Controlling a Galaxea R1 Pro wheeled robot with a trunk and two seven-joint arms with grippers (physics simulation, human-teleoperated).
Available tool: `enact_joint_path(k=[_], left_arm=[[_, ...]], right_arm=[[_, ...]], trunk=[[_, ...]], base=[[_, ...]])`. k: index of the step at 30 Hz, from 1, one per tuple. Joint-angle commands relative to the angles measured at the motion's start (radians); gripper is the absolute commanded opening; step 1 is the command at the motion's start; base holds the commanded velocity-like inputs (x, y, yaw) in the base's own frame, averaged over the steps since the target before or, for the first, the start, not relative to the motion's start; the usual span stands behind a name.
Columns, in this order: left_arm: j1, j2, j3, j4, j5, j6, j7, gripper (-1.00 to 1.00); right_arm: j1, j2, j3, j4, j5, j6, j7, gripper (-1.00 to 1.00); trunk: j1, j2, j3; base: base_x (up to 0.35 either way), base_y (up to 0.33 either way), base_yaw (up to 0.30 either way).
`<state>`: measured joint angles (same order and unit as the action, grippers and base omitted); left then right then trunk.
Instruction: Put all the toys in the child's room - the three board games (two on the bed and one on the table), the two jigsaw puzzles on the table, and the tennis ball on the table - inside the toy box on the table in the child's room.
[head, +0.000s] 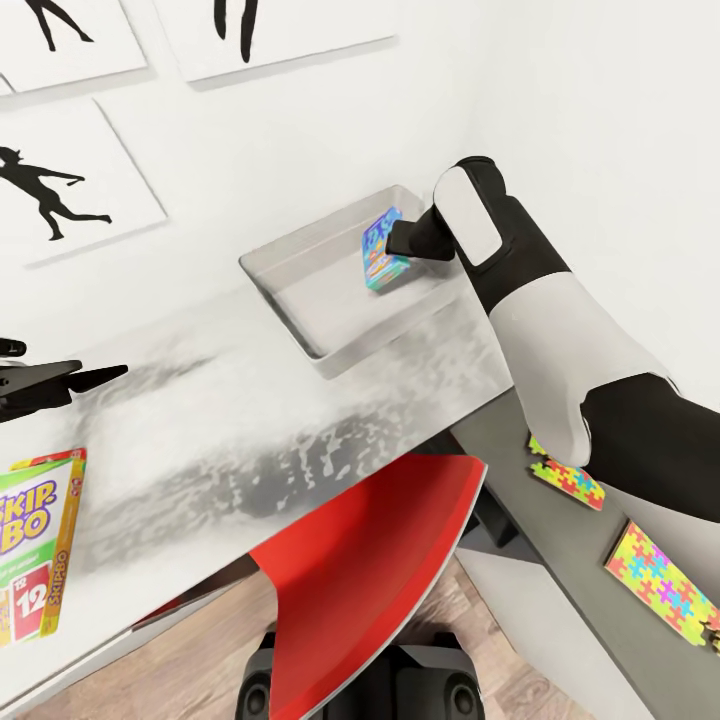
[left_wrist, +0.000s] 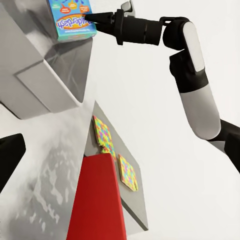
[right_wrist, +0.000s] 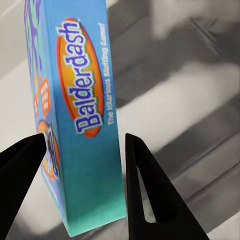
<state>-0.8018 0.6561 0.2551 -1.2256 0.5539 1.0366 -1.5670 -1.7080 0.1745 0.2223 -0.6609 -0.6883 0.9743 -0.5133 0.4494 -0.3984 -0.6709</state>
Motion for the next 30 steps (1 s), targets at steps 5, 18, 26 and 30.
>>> enact_joint_path(k=[5, 18, 26, 30], left_arm=[[0.0, 0.0, 0.0, 0.0, 0.0, 0.011, -0.004, 1.0], [0.0, 0.0, 0.0, 0.0, 0.0, 0.011, -0.004, 1.0], [0.0, 0.0, -0.001, 0.0, 0.0, 0.011, -0.004, 1.0], [0.0, 0.001, -0.002, 0.0, 0.0, 0.011, -0.004, 1.0]], right_arm=[[-0.001, 0.0, 0.001, 0.001, -0.011, 0.001, -0.01, -1.0], [-0.001, 0.0, 0.0, 0.001, -0.011, 0.003, -0.004, -1.0], [-0.001, 0.0, 0.0, 0.005, -0.012, 0.005, -0.002, -1.0], [-0.001, 0.0, -0.001, 0.011, -0.013, 0.006, -0.002, -1.0]], trunk=[[0.001, -0.002, -0.003], [0.001, -0.002, -0.007], [0.001, -0.002, -0.007], [0.001, -0.002, -0.007]], base=[[0.0, 0.0, -0.015], [0.0, 0.0, -0.038], [0.0, 0.0, 0.0], [0.0, 0.0, 0.0]])
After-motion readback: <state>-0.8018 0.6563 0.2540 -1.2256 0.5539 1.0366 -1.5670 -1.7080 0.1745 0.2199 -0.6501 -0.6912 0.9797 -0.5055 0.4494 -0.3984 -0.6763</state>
